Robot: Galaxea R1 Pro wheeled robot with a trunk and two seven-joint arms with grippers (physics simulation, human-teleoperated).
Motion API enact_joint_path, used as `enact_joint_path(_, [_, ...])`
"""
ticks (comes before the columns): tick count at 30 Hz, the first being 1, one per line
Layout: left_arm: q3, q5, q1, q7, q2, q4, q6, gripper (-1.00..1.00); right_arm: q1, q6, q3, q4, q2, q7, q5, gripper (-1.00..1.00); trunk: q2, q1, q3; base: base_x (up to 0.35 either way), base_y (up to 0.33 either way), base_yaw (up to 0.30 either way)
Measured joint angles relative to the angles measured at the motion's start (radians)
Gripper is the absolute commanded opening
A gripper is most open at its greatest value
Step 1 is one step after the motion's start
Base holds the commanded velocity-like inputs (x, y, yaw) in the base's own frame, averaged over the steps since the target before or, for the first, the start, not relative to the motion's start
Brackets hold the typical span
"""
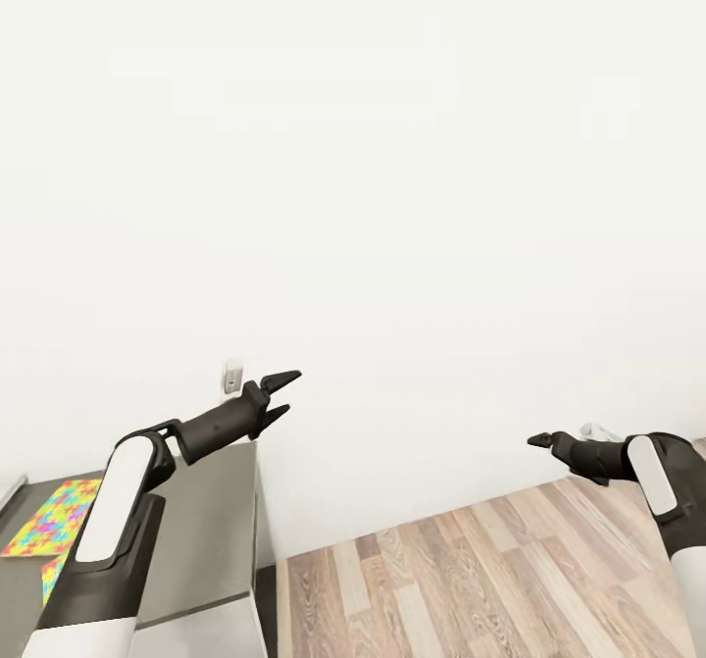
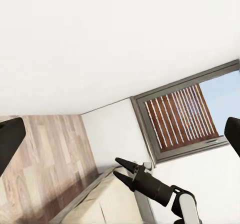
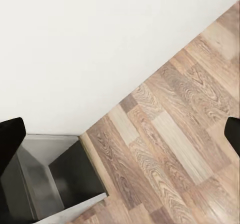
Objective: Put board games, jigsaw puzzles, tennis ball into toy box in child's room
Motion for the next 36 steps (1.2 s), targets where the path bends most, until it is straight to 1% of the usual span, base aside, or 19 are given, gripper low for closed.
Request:
enact_joint_path(4, [0.001,-0.01,0.0,-0.003,-0.001,0.0,-0.001,1.0,-0.003,0.0,0.0,0.005,0.0,-0.001,0.0,1.0,0.0,0.0,0.002,0.0,-0.105,-0.277])
enact_joint_path(12, [0.001,-0.015,0.0,-0.004,-0.001,0.0,-0.001,1.0,-0.005,0.0,0.0,0.013,0.0,-0.001,-0.001,1.0,0.0,0.0,0.005,0.0,-0.043,-0.277])
enact_joint_path(16, [0.0,-0.017,0.0,-0.005,-0.001,0.002,-0.001,1.0,-0.01,0.0,0.0,0.033,-0.001,-0.002,-0.002,1.0,0.0,0.0,0.007,0.0,-0.015,-0.277])
enact_joint_path(19, [0.0,-0.019,0.0,-0.005,-0.001,0.006,-0.001,1.0,-0.024,0.0,0.0,0.059,-0.001,-0.002,-0.002,1.0,0.0,0.0,0.008,0.0,-0.009,-0.277])
enact_joint_path(21, [0.0,-0.021,0.0,-0.005,-0.001,0.013,-0.002,1.0,-0.044,-0.001,0.001,0.095,-0.003,-0.002,-0.002,1.0,0.0,0.0,0.009,0.0,-0.005,-0.277])
enact_joint_path(22, [0.0,-0.023,0.0,-0.004,-0.001,0.018,-0.003,1.0,-0.066,-0.017,0.001,0.138,-0.007,-0.002,-0.002,1.0,0.0,0.0,0.009,0.0,-0.004,-0.277])
enact_joint_path(23, [0.0,-0.023,0.0,-0.004,-0.001,0.019,-0.003,1.0,-0.066,-0.018,0.001,0.139,-0.007,-0.002,-0.002,1.0,0.0,0.0,0.01,0.0,-0.003,-0.277])
enact_joint_path(27, [0.005,-0.021,-0.003,-0.001,0.0,0.024,-0.003,1.0,-0.102,-0.045,0.001,0.213,-0.018,-0.001,-0.001,1.0,0.0,0.0,0.011,0.0,-0.002,-0.277])
enact_joint_path(31, [0.008,-0.022,0.003,-0.001,0.008,0.021,-0.001,1.0,-0.116,-0.057,0.002,0.241,-0.026,-0.001,0.0,1.0,0.0,0.0,0.013,0.0,-0.001,-0.277])
enact_joint_path(33, [0.005,-0.039,0.021,0.007,0.013,0.02,0.001,1.0,-0.121,-0.061,0.002,0.252,-0.03,-0.001,0.001,1.0,0.0,0.0,0.014,0.0,-0.001,-0.277])
enact_joint_path(34, [0.005,-0.038,0.021,0.007,0.013,0.02,0.001,1.0,-0.121,-0.061,0.002,0.252,-0.03,-0.001,0.001,1.0,0.0,0.0,0.014,0.0,0.0,-0.277])
enact_joint_path(35, [0.003,-0.058,0.035,0.014,0.016,0.022,0.001,1.0,-0.123,-0.063,0.002,0.256,-0.031,-0.001,0.002,1.0,0.0,0.0,0.015,0.0,0.0,-0.277])
enact_joint_path(36, [-0.001,-0.085,0.05,0.02,0.017,0.024,0.0,1.0,-0.125,-0.064,0.002,0.259,-0.032,-0.001,0.004,1.0,0.0,0.0,0.015,0.0,0.0,-0.277])
